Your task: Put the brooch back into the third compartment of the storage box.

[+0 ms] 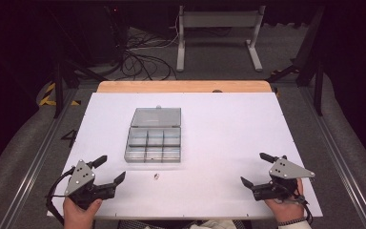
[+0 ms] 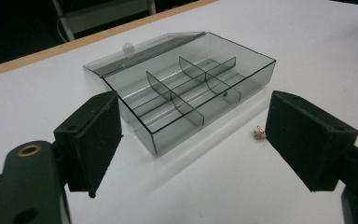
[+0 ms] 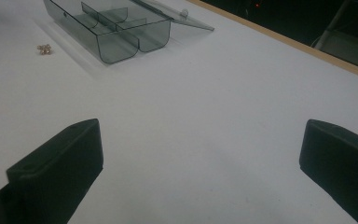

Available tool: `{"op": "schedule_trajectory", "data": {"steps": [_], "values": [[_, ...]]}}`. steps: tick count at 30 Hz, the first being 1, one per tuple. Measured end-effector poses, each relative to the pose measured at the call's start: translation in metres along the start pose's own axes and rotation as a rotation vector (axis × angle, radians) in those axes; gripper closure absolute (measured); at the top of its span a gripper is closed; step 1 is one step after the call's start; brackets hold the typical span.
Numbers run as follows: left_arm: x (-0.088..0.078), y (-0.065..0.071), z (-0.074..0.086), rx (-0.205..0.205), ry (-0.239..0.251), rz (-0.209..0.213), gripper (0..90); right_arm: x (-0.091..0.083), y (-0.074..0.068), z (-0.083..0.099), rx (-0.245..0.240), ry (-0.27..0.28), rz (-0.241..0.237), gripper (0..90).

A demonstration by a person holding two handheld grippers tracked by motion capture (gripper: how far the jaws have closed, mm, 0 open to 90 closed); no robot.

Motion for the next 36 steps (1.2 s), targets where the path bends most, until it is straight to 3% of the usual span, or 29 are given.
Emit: {"op": "schedule_trajectory", "data": {"steps": [36], "values": [[0.0021,0.002,-0.0088,0.004,-0.022,0.009,19.9,0.0016,-0.0022,0.0014,0.0,-0.014,-0.009,0.5]]}}
Point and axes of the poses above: each handheld gripper's, and its own axes: x roughly forward along the jaws, z roughly out of its underside, y roughly to its right, the point moved 9 cm from there along x, roughly forward along the jaws, and after that the axes turned 15 degrees about z, right-handed, at the moved point
